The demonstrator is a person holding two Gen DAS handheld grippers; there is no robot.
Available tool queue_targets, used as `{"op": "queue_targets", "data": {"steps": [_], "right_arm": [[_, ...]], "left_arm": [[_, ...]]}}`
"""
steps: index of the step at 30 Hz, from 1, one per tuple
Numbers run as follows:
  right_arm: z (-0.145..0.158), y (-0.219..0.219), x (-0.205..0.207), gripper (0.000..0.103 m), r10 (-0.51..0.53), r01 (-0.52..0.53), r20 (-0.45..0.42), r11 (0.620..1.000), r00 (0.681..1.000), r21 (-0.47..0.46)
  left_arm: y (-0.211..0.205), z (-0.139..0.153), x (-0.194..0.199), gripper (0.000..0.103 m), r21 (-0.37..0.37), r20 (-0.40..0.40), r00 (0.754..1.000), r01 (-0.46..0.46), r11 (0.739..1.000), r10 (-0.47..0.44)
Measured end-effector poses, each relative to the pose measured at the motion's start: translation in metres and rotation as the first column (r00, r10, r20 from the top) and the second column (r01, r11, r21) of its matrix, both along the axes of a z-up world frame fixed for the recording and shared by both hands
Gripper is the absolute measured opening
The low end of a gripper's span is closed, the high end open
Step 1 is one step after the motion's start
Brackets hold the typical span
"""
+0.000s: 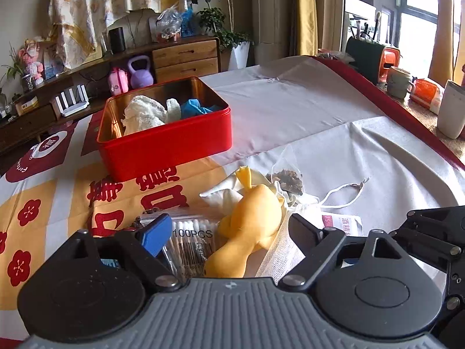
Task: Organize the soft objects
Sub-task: 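Grasp the yellow rubber duck with the left tool while the right tool grasps the white mesh bag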
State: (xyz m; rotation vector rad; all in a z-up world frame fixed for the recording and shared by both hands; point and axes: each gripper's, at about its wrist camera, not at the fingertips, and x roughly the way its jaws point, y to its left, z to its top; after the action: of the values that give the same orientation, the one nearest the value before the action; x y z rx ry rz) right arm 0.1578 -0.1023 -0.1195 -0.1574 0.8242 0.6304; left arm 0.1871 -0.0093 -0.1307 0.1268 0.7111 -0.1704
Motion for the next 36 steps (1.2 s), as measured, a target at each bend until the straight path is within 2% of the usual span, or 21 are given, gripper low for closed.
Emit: {"op": "queue_targets", "data": {"steps": [2,7,8,10,12,16,18,24,30,36], "right_arm": [[-0.002,0.002,0.000,0.068,0.004,-0.004,-0.001,1.000,1.000,-0.007],[-0.004,0.004,0.000,0.050,0.001,0.000,0.011,0.999,1.000,-0.036],[-0.004,0.003,0.000,0.043,-0.002,0.003,0.015,0.999,1.000,-0.040],[-0.003,0.003,-0.001,0.036,-0.014,0.016,0.034,0.998,0.999,-0.057],[-0.003,0.002,-0.001,0.024,-0.014,0.016,0.041,0.998,0.999,-0.057],[-0.001,0.001,-0.001,0.013,-0.024,0.028,0.062,0.998,0.998,-0.062],[0.000,-0.002,0.000,0.007,-0.034,0.037,0.061,0.998,0.998,-0.052],[0.006,-0.012,0.001,0.001,-0.072,0.073,0.069,0.997,0.995,-0.011],[0.016,-0.023,-0.002,0.000,-0.105,0.103,0.102,0.994,0.989,0.020],[0.029,-0.036,-0.004,0.000,-0.138,0.132,0.123,0.990,0.983,0.060]], "left_arm": [[-0.005,-0.004,0.002,0.074,0.017,-0.010,1.000,0.020,1.000,-0.020],[-0.004,-0.009,0.007,0.059,0.000,-0.038,0.999,0.022,1.000,-0.022],[-0.004,-0.009,0.008,0.053,-0.004,-0.041,0.999,0.021,1.000,-0.021],[-0.005,-0.010,0.008,0.049,-0.006,-0.043,0.999,0.031,1.000,-0.031],[-0.008,-0.010,0.006,0.044,0.006,-0.037,0.998,0.041,0.999,-0.041],[-0.014,-0.010,0.004,0.034,0.030,-0.029,0.998,0.056,0.998,-0.055],[-0.014,-0.009,0.003,0.033,0.034,-0.027,0.998,0.060,0.998,-0.059],[-0.011,-0.005,0.000,0.027,0.016,-0.025,0.999,0.044,0.999,-0.043],[-0.004,0.000,-0.005,0.020,-0.020,-0.029,1.000,0.002,1.000,-0.003],[0.005,0.008,-0.011,0.019,-0.045,-0.032,0.998,-0.051,0.998,0.050]]}}
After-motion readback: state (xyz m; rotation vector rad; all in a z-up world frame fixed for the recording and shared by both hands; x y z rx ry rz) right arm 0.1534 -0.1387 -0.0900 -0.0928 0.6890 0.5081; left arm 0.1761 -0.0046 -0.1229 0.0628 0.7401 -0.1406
